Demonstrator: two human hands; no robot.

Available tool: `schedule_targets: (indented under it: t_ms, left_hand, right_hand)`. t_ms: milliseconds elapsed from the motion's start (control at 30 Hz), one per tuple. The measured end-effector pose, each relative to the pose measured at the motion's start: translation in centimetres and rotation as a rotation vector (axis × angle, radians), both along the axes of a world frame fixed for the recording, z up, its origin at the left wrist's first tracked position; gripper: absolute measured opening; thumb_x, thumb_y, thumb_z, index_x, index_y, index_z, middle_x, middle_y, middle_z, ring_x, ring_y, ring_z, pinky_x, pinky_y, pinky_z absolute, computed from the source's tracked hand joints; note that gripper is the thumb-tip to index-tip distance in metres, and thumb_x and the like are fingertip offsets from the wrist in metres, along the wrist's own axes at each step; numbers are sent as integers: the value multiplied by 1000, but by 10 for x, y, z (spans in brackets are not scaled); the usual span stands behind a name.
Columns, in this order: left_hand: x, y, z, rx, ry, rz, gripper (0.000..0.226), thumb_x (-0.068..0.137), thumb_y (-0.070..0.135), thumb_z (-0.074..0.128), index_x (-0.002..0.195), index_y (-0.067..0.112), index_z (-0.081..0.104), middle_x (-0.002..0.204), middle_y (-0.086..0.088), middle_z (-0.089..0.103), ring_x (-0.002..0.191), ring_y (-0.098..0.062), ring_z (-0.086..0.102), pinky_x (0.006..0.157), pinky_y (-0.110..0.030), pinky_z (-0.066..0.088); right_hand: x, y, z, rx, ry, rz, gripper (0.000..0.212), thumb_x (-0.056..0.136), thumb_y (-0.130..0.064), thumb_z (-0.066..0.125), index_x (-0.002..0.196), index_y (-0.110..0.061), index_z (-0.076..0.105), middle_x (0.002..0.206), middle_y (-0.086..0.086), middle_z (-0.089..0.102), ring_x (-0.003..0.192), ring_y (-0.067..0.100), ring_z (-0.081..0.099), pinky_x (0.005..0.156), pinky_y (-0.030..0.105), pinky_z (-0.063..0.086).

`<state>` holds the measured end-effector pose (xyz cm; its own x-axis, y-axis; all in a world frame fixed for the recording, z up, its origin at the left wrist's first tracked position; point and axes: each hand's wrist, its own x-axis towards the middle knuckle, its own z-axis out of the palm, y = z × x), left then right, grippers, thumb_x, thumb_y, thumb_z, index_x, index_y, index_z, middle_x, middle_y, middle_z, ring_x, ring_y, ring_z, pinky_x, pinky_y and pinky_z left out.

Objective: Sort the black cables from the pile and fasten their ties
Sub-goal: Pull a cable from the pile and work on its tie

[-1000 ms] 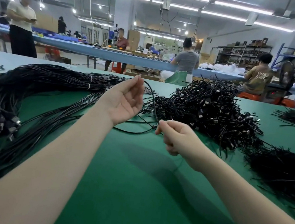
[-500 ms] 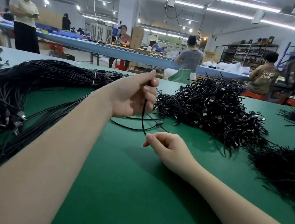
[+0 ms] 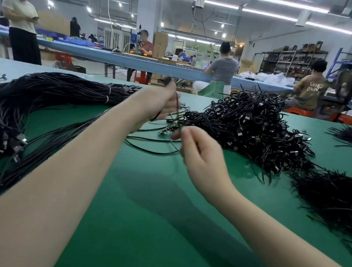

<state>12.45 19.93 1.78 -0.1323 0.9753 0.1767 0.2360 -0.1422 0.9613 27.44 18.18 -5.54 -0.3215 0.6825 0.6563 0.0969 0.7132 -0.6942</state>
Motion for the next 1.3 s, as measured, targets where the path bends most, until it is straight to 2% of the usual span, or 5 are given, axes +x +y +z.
schedule_targets:
  t_ms: [167, 400, 700, 1033, 1300]
  left_hand:
    - [-21, -29, 33, 135, -716, -418, 39, 99, 31, 40, 85, 16, 73, 73, 5, 71, 69, -9, 68, 59, -20, 51]
    - [-5, -33, 16, -492, 268, -541, 43, 98, 40, 41, 89, 11, 71, 59, 5, 61, 49, -7, 54, 47, -16, 38]
    - [0, -23, 27, 76, -655, -343, 42, 103, 36, 34, 96, 13, 68, 74, 5, 71, 67, -8, 67, 57, -18, 51]
    - [16, -21, 4, -384, 257, -394, 43, 102, 36, 38, 95, 6, 68, 64, -1, 65, 39, -6, 42, 39, -16, 30]
    - [28, -11, 2, -14, -456, -244, 40, 102, 41, 36, 117, 16, 62, 95, 2, 75, 78, -8, 70, 53, -17, 51]
  right_hand:
    - [2, 7, -23, -126, -350, 119, 27, 100, -26, 46, 83, -26, 67, 60, 1, 48, 53, 9, 45, 55, 26, 40]
    - [33, 37, 10, -109, -39, -288, 53, 90, -43, 61, 50, -13, 42, 41, -12, 30, 42, 4, 27, 45, 21, 22]
    - [10, 21, -4, -336, -219, 227, 30, 103, -28, 39, 85, -26, 63, 53, -13, 36, 44, 3, 33, 45, 18, 32]
    - [47, 49, 26, -337, -79, -260, 42, 94, -46, 52, 63, -19, 49, 46, -11, 35, 38, 8, 28, 42, 21, 24]
    - [17, 20, 23, -328, -82, 209, 34, 103, -24, 39, 79, -24, 63, 54, -10, 42, 42, 8, 39, 42, 21, 33]
